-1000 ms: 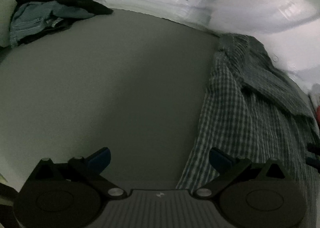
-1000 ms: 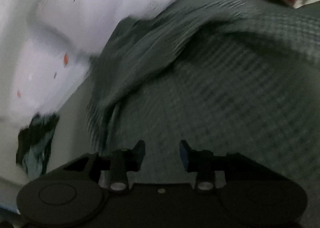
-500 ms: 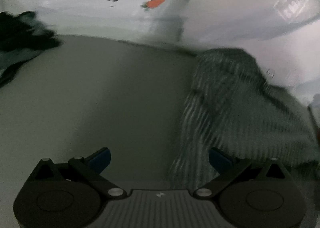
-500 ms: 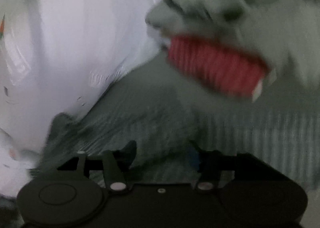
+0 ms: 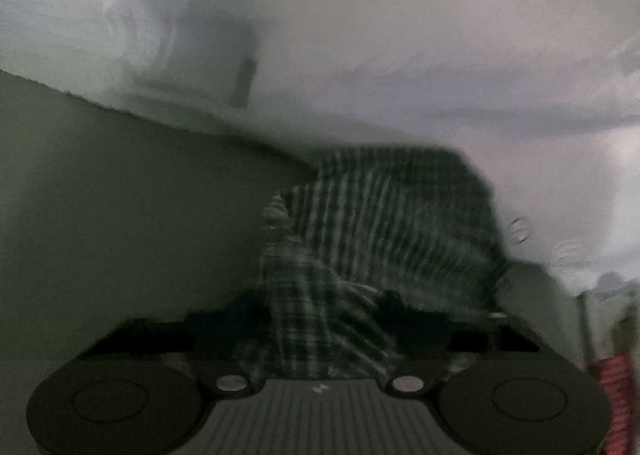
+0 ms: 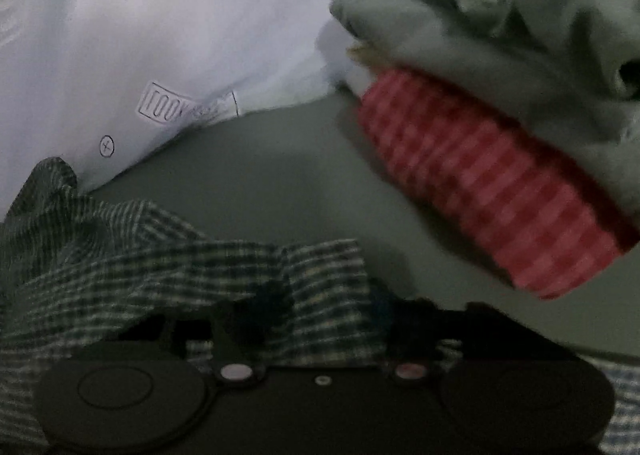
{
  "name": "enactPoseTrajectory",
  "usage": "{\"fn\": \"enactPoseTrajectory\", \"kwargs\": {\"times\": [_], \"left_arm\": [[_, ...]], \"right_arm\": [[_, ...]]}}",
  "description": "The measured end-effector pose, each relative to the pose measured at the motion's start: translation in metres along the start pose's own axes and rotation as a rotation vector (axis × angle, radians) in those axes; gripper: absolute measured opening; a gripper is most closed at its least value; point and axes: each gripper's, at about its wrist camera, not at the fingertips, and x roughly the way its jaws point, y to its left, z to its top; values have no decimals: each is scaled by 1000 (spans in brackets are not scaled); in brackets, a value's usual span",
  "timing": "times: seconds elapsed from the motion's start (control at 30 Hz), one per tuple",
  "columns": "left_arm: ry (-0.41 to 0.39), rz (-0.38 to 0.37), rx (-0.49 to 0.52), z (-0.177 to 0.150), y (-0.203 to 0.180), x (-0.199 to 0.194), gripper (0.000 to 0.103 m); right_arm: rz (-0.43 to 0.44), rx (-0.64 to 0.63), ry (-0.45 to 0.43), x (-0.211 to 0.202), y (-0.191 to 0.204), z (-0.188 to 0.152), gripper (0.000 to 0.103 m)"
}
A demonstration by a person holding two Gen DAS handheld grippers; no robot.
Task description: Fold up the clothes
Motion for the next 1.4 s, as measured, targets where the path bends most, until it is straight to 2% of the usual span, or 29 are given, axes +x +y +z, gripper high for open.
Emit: {"fn": "enactPoseTrajectory", "kwargs": {"times": [0.03,0.07,0.1,0.23,0.3,0.33,0.37,0.4,0.43,0.5,0.53,0.57,0.6,0.63,0.67,0.8,0.9,1.0,1.1,1.2,1.23,1.27,1.37,1.4], "left_arm": [[1,19,1,-2,-2,4,15],[-1,34,2,-3,-4,7,7],[-20,31,3,-1,-5,4,6],[-136,-6,34,9,-18,-29,5],[-164,-10,49,14,-24,-35,8],[-168,-5,58,16,-27,-34,11],[-169,12,73,17,-29,-32,21],[-158,70,107,15,-30,-23,29],[-132,137,130,14,-30,-14,31],[-80,202,147,10,-26,-9,35],[-95,195,142,7,-23,-18,39],[-111,187,137,3,-21,-27,53],[-127,185,134,-1,-18,-36,69],[-149,201,142,-6,-14,-47,75],[-165,227,151,-13,-11,-58,78],[-156,311,147,-41,4,-96,81],[-111,304,94,-76,17,-129,86],[-4,290,74,-124,29,-149,86],[81,332,77,-175,35,-165,86],[124,364,41,-213,39,-183,86],[135,374,42,-221,38,-186,86],[147,383,43,-228,38,-189,86],[172,415,41,-244,38,-192,86],[180,425,35,-248,38,-193,86]], "right_arm": [[5,-11,-11,-2,2,2,8],[10,-21,-22,-3,3,5,6],[14,-34,-37,-5,5,8,5],[30,-73,-195,-39,7,39,4],[33,-81,-269,-53,6,55,4],[34,-88,-301,-58,6,62,5],[31,-98,-327,-62,6,69,5],[15,-120,-324,-56,7,71,5],[-13,-147,-294,-46,9,69,6],[-69,-199,-189,-21,13,65,11],[-85,-205,-152,-15,12,61,21],[-97,-206,-124,-10,10,56,27],[-91,-191,-126,-11,8,52,38],[-85,-176,-129,-11,6,47,49],[-79,-159,-128,-12,3,42,55],[-57,-59,-74,-18,-14,28,62],[-37,6,-45,-13,-29,24,73],[-14,81,-29,-4,-41,20,76],[48,199,-23,0,-55,16,76],[97,249,-34,-1,-62,10,69],[111,254,-37,-1,-63,8,51],[122,245,-32,0,-63,8,38],[141,196,-28,2,-61,10,10],[157,176,-26,0,-58,12,8]]}}
